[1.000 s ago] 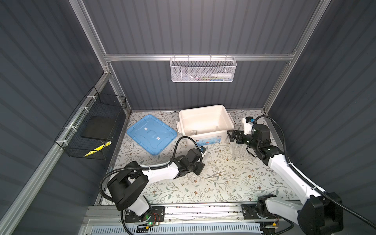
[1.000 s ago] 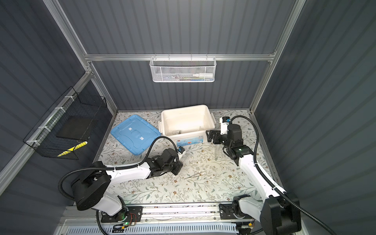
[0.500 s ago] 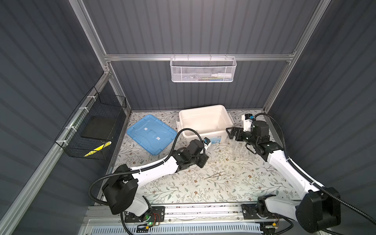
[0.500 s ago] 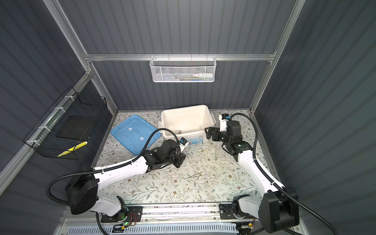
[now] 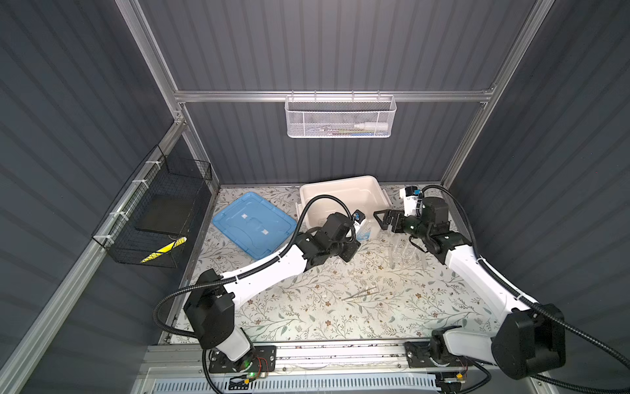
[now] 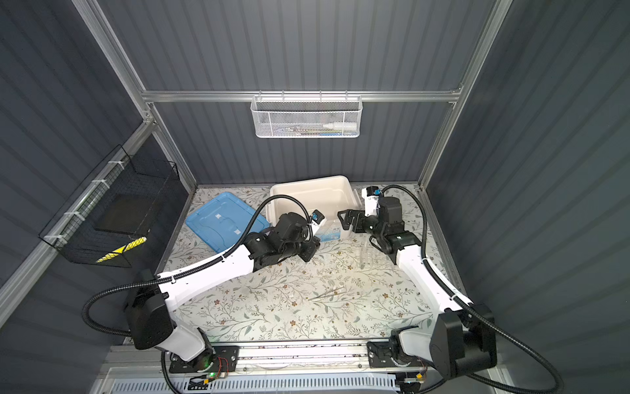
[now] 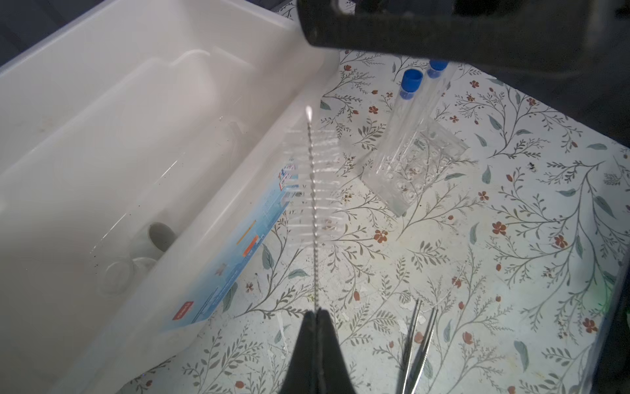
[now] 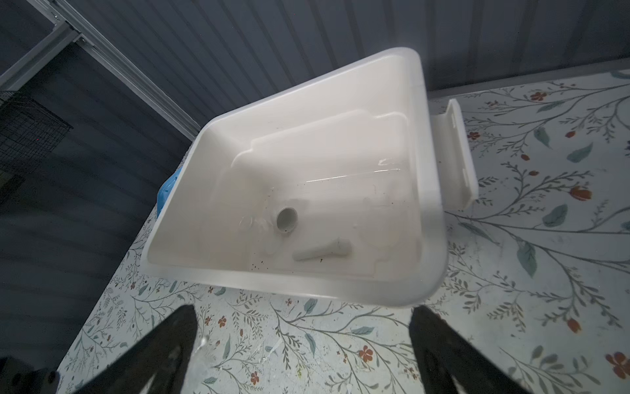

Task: Organize the chemistry lab equipment
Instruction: 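Carry the brush over the bin with left while right approaches the bin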

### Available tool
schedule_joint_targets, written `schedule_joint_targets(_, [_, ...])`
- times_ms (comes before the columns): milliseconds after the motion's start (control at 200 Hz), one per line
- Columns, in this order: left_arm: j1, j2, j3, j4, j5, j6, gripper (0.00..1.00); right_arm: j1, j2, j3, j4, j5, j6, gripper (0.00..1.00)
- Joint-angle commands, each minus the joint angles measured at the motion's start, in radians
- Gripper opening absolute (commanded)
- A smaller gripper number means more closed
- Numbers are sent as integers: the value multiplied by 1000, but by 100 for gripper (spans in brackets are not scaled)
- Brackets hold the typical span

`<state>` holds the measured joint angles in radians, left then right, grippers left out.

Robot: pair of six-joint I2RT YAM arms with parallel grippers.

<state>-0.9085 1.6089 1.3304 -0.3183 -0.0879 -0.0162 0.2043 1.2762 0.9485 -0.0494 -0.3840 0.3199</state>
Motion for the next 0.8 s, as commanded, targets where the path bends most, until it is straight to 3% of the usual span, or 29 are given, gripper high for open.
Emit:
schedule_joint_targets(0, [56, 36, 64, -48, 18, 50, 0, -3, 10, 22, 48, -57, -21, 99])
schedule_joint_targets(455, [200, 196, 318, -70, 132, 162, 0, -5, 128, 112, 88, -190, -42, 99])
schedule_joint_targets(795, [309, 385, 518, -84, 242, 242, 0, -5, 196, 162, 102, -194, -32, 99])
